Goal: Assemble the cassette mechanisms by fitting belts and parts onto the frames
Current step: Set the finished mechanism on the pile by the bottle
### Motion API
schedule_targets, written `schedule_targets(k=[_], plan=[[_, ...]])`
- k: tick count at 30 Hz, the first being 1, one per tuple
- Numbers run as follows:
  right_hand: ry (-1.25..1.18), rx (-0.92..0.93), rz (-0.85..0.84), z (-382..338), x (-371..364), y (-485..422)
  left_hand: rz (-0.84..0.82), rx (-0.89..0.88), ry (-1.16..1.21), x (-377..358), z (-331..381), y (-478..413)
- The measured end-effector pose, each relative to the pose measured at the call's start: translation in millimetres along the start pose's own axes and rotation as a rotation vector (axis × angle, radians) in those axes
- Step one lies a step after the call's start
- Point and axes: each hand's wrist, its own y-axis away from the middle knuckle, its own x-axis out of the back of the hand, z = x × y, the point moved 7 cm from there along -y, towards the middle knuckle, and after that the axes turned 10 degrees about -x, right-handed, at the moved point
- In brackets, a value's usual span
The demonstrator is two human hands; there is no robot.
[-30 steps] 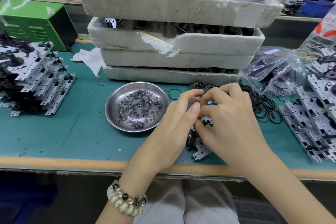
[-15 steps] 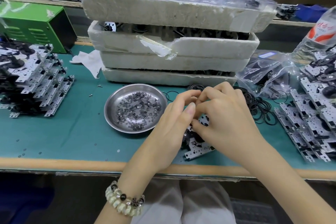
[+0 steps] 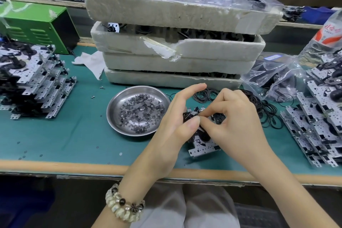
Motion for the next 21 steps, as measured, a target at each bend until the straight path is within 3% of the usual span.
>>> schedule_targets(k=[5,10,16,19,21], plan=[[0.005,0.025,-0.001,-6,4,-2,0.079,-0.079,0.049,4,8,-2],[0.010,0.030,0.060,-3,18,-2,0.076,0.004,0.027,7,0,2],[0.269,0.031,0.116,6,12,7,0.016,-0.014,-0.050,2,5,12],[0.363,0.066,0.030,9,6,5,0.027,0.046,-0.090,3,5,4],[0.236,0.020,-0.110,19,11,-6,0.023,0.068,-0.116,3,6,-1]])
